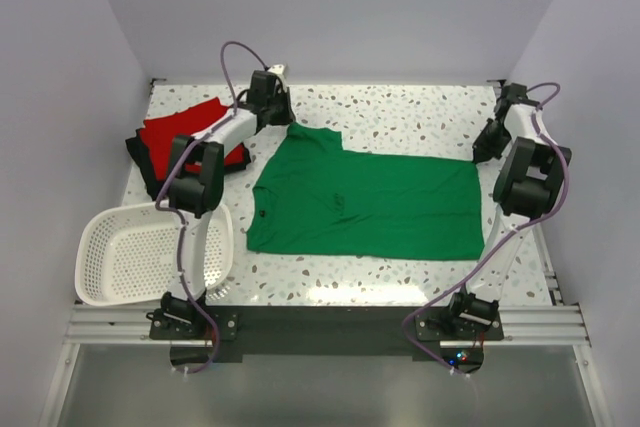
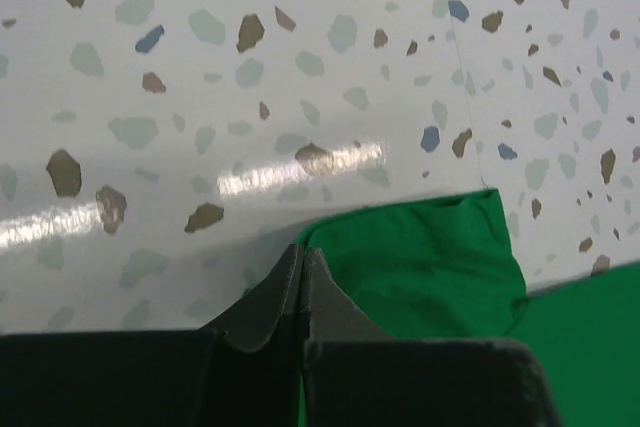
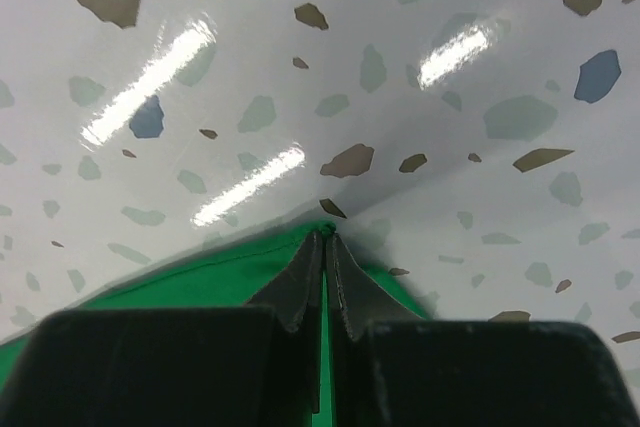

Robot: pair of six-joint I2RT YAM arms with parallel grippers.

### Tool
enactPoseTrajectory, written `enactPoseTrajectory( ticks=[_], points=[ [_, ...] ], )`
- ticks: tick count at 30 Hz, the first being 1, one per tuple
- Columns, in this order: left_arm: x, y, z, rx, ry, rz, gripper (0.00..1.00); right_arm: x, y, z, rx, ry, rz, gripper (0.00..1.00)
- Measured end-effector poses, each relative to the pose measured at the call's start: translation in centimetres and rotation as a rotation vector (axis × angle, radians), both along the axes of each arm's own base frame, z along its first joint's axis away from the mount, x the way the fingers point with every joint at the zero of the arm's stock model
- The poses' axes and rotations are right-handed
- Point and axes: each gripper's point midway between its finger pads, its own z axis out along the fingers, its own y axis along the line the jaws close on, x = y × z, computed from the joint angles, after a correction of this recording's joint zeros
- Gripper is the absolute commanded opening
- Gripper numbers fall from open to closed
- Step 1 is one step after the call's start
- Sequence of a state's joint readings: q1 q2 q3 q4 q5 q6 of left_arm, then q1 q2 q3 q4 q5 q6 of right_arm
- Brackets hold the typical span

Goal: Fold and stack the t-shirts
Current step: Fold the tshirt

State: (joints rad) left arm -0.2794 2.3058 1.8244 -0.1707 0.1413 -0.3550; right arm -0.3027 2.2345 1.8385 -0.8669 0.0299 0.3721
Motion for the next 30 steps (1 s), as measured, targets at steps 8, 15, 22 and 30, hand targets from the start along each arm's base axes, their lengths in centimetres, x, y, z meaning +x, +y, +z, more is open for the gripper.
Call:
enactPoseTrajectory(
  ticks=[8,15,22,30],
  points=[
    [-6.0,0.4,2.8,-0.024,-0.021,-0.052,0.00,-3.1,1.3,-0.2,0.029,0.036,0.016,0.00],
    [-9.7,0.3,4.7,-0.034,-0.054,-0.076,0.00,-5.4,2.0,2.1,0.020,0.008,0.021,0.00],
    [-14.0,0.4,3.2,0.004,-0.011,-0.104,0.00,-8.2,2.7,2.2,0.014,0.028,0.021,0.00],
    [-17.9,1.0,5.6,0.111,-0.054,-0.082,0.00,-9.6,1.8,2.0,-0.044,0.061,0.011,0.00]
  ],
)
